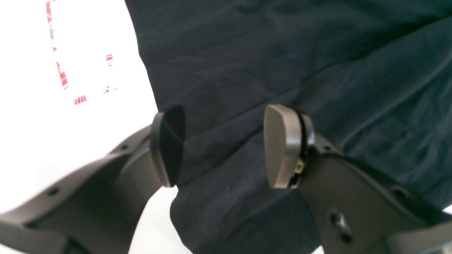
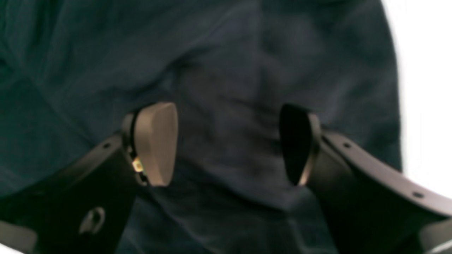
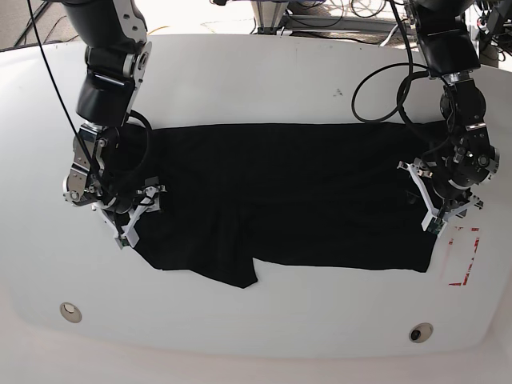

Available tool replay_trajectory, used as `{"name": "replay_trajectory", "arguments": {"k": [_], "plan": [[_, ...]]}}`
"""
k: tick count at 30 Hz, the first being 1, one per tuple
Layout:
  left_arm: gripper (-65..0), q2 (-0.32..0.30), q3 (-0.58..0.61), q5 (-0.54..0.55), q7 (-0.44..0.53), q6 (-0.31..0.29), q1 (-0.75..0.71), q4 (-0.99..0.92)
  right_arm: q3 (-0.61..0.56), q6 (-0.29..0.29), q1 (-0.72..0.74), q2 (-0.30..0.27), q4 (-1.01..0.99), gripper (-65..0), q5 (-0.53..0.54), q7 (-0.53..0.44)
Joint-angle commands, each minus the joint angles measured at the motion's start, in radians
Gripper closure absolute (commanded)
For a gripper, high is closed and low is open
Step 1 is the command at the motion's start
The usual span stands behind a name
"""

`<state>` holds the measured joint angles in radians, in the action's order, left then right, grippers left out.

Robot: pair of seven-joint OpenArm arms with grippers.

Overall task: Layout the t-shirt on the table in an organized manner, then fold the t-shirt properly
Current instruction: 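Grasp the shirt fabric with both grippers near its edge, then pull the grasped fabric with both grippers toward the shirt's edge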

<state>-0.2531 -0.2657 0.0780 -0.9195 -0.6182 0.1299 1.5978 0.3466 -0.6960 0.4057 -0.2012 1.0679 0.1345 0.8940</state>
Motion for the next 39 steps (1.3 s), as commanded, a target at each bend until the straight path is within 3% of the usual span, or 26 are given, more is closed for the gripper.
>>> {"name": "replay_trajectory", "arguments": {"k": [1,6,15,21,31,36,39], "plan": [[-32.6,-0.012,-0.004,0.007,0.021,0.002,0.017,0.016,0.002,-0.002,0.015,-0.011,0.019,-42.2,0.012,-0.016],[-32.6,-0.012,-0.004,0.007,0.021,0.002,0.017,0.014,0.004,-0.002,0.012,-0.011,0.019,-41.5,0.012,-0.016],[-32.6,-0.012,-0.004,0.007,0.021,0.002,0.017,0.011,0.004,-0.002,0.012,-0.011,0.019,-17.4,0.012,-0.016],[-32.6,-0.012,-0.001,0.007,0.021,0.002,0.007,0.009,0.004,-0.002,0.012,-0.013,0.041,-7.3,0.012,-0.016],[-32.6,-0.012,0.001,0.007,0.023,0.002,0.001,0.009,0.004,-0.002,-0.011,-0.010,0.220,-5.4,0.014,0.093],[-32.6,-0.012,0.001,0.007,0.023,0.002,0.001,0.009,0.004,-0.002,-0.054,0.013,0.351,0.0,0.014,0.164],[-32.6,-0.012,0.001,0.007,0.023,0.002,0.001,0.009,0.004,-0.002,-0.093,0.019,0.444,0.0,0.014,0.221]]}}
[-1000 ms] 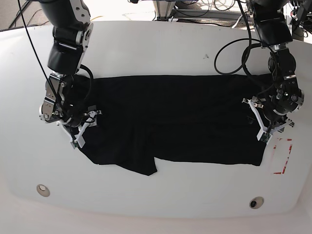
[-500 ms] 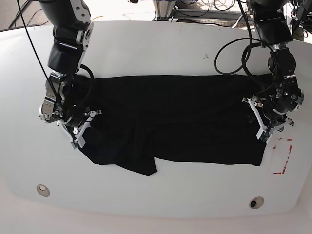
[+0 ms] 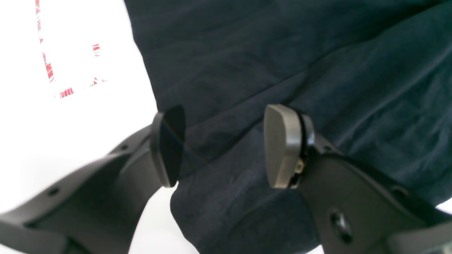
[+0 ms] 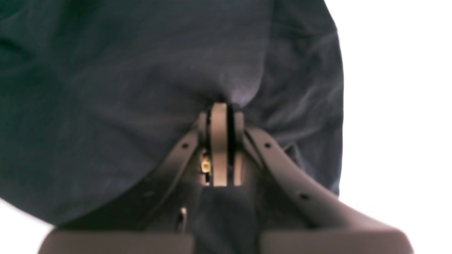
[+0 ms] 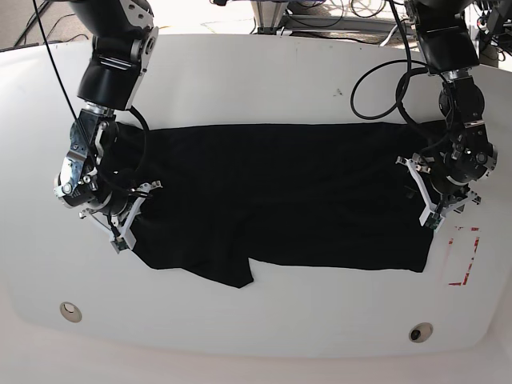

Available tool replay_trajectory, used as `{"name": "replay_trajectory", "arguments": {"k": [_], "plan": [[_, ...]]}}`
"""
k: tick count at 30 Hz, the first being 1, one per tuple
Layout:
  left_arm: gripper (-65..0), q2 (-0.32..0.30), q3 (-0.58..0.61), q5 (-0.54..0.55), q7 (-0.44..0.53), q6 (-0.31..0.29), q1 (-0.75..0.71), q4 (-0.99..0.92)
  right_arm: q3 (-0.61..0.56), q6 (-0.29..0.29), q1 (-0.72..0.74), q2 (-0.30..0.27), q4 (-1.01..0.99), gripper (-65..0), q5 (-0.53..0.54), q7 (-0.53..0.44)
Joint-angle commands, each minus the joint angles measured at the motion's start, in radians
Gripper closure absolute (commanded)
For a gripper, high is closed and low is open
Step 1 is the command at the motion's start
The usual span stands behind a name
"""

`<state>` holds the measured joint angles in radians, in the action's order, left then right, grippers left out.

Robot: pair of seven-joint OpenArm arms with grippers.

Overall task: Layout the t-shirt on the table in an organized manner, then fold the t-shirt properly
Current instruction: 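Pull the grasped fabric with both grippers toward the shirt's edge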

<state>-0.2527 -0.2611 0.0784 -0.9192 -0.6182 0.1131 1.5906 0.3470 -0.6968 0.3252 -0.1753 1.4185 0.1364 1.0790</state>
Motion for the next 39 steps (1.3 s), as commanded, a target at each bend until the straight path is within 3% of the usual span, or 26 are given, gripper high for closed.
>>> {"name": "replay_trajectory", "arguments": {"k": [1,11,16,28,39], "plan": [[-32.6,-0.012,-0.004,0.007,0.022,0.002,0.018,0.017,0.004,-0.001,-0.024,-0.005,0.117,-0.2,0.012,0.053],[-32.6,-0.012,-0.004,0.007,0.022,0.002,0.018,0.015,0.005,-0.001,-0.223,0.084,0.497,-0.2,0.013,0.217],[-32.6,-0.012,-0.004,0.007,0.022,0.002,0.007,0.015,0.004,-0.001,-0.324,0.119,0.600,-0.2,0.013,0.252],[-32.6,-0.013,-0.005,0.007,0.022,0.002,-0.023,0.015,0.053,-0.001,-0.484,0.087,0.605,0.0,0.180,0.252],[-32.6,-0.017,-0.020,0.007,0.022,0.001,-0.056,0.015,0.068,-0.001,-0.481,0.079,0.601,0.0,0.193,0.249]]}}
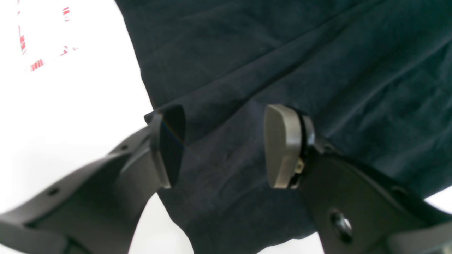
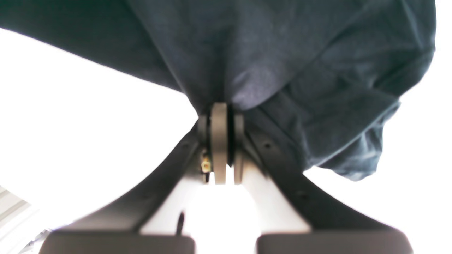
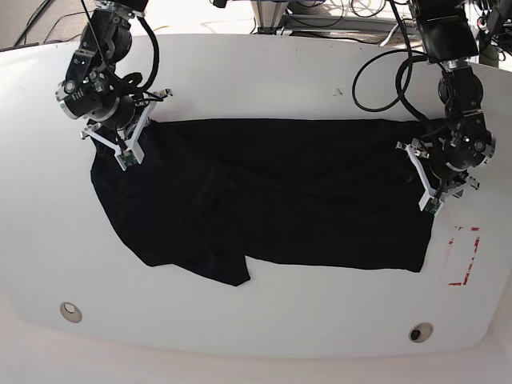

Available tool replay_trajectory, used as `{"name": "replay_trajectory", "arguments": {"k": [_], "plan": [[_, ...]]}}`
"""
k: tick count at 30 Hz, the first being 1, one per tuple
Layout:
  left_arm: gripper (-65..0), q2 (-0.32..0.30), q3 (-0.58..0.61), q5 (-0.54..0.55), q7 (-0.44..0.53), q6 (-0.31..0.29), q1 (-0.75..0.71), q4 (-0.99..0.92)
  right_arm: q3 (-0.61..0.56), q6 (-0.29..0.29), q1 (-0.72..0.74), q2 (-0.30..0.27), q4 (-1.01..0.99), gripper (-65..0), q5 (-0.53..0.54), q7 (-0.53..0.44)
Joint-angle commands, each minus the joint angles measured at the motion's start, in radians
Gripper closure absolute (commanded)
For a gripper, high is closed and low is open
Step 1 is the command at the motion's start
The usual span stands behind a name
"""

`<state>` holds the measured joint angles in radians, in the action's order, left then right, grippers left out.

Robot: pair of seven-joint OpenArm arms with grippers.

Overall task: Layout the t-shirt on the table in an organized manner, then fold the t-shirt properly
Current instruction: 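Pull the grasped fabric with both grippers toward the shirt's edge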

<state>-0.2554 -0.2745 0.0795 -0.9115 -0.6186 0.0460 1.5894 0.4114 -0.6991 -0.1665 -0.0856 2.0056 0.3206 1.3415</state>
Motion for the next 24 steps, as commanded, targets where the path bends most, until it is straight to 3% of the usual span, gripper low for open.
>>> {"name": "replay_trajectory", "arguments": {"k": [1,8,16,24], "plan": [[-32.6,-0.014,-0.010,0.006,0.015,0.001,0.012,0.016,0.004,0.001,0.012,-0.015,0.013,-0.2,0.008,-0.013],[-32.6,-0.026,-0.012,0.006,0.015,0.001,-0.007,0.016,0.004,0.001,0.018,-0.038,-0.006,-0.5,0.008,-0.018],[-32.8,-0.051,-0.013,0.007,0.015,-0.001,-0.039,0.018,0.004,0.001,0.000,-0.092,-0.088,-0.5,0.008,-0.121],[-32.9,-0.080,-0.015,0.009,0.015,-0.001,-0.053,0.019,0.004,0.001,0.015,-0.118,-0.184,-0.6,0.007,-0.162]]}}
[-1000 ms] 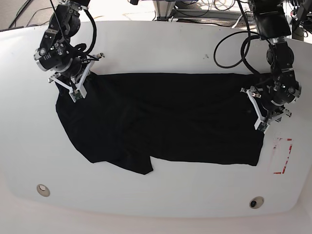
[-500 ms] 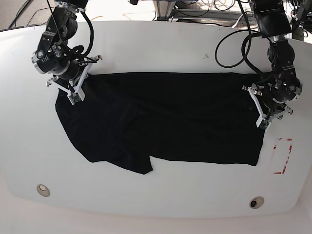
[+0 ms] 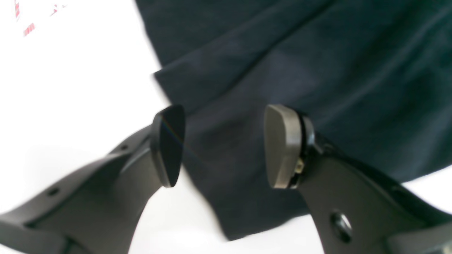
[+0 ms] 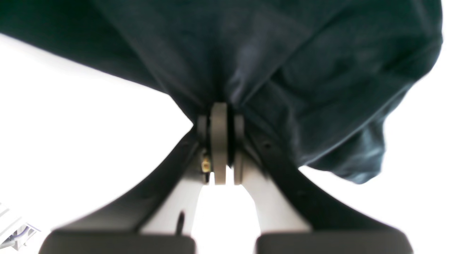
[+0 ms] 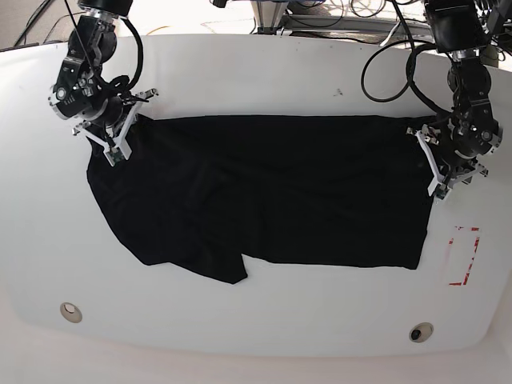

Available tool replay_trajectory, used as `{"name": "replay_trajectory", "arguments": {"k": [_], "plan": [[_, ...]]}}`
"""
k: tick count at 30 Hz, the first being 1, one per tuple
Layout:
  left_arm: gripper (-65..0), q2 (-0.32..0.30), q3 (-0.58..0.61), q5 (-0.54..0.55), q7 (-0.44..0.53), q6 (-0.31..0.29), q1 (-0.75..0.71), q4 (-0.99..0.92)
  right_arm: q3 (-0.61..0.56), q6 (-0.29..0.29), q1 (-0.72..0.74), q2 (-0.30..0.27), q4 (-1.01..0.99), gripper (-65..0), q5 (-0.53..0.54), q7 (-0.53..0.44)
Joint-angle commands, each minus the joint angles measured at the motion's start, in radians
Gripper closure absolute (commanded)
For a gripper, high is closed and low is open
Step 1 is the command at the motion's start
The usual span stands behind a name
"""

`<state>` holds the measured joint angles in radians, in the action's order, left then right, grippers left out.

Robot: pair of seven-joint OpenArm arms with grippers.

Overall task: Layout the t-shirt on the table in an organized manner, then fold the t-shirt properly
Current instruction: 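Pull the grasped fabric with both grippers toward the shirt's edge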

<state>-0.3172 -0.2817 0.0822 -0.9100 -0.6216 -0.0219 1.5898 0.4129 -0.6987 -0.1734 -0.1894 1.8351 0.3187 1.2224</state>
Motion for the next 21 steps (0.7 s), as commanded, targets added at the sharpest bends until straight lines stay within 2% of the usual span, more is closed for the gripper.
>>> {"name": "replay_trajectory", "arguments": {"k": [1,8,12,21], "plan": [[-32.9,-0.018,-0.015,0.006,0.013,0.003,0.013,0.021,0.002,0.001,0.024,-0.020,-0.025,-0.6,0.009,-0.056],[-32.9,-0.020,-0.073,0.006,0.013,-0.005,0.013,0.021,-0.004,0.001,0.045,-0.058,-0.140,-0.6,0.009,-0.143],[-32.9,-0.023,-0.093,0.003,0.013,-0.077,0.010,0.019,-0.003,0.001,0.062,-0.068,-0.148,-0.6,0.010,-0.143],[-33.2,-0.033,-0.103,0.006,0.012,-0.077,-0.033,0.085,-0.004,0.001,0.065,-0.068,-0.073,-1.7,0.010,-0.138]]}}
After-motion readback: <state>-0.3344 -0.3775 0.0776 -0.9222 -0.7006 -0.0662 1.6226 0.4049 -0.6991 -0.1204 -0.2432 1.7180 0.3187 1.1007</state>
